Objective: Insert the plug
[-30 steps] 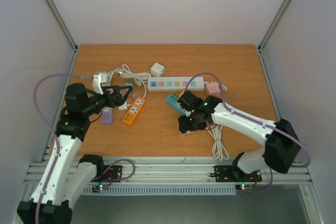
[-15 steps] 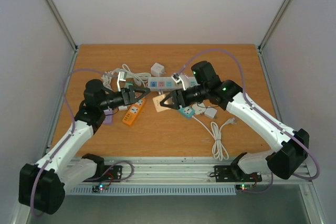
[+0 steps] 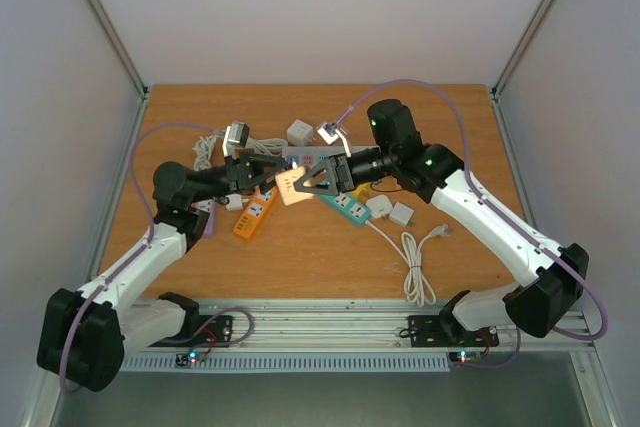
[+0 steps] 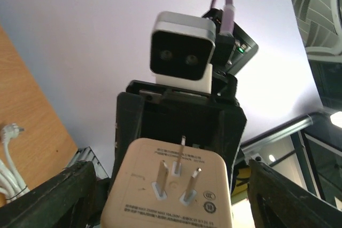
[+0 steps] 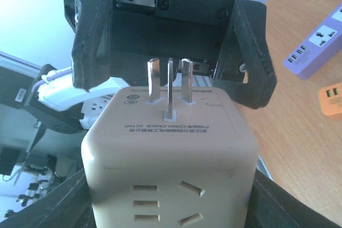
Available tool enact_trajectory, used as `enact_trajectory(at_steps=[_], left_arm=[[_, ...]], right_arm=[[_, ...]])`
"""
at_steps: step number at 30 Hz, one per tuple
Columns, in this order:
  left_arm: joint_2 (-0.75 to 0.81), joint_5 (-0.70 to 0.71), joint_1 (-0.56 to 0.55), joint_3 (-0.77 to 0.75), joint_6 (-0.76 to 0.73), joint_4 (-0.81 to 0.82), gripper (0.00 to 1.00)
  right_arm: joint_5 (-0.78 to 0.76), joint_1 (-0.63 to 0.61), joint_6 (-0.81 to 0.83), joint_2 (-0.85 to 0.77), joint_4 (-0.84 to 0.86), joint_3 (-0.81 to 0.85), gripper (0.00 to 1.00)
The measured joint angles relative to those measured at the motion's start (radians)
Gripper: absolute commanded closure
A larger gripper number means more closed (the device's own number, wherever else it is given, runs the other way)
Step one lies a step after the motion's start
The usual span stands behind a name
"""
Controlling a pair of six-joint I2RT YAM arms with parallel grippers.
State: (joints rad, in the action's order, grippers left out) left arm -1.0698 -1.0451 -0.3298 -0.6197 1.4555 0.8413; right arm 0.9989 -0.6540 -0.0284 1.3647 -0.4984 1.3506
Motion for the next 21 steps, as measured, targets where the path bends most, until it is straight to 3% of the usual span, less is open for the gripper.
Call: enact_trajectory(at_steps=[8,16,21], left_arm=[[-0.016,-0.022,0.000,0.003,0.076,0.095,0.39],[0.060,0.001,0.006,-0.001,-0.006,-0.077,0.50],[0.095,0.033,0.007,-0.002,-0.043,-0.153,0.51]], right_arm=[[0.047,0.011,-0.073,0.028,0.018,0.035,0.51],[0.091,0.016,-0.094,0.068,0.022,0.056,0.45],[0.092,0.016,-0.112,0.076,0.036,0.057,0.31]])
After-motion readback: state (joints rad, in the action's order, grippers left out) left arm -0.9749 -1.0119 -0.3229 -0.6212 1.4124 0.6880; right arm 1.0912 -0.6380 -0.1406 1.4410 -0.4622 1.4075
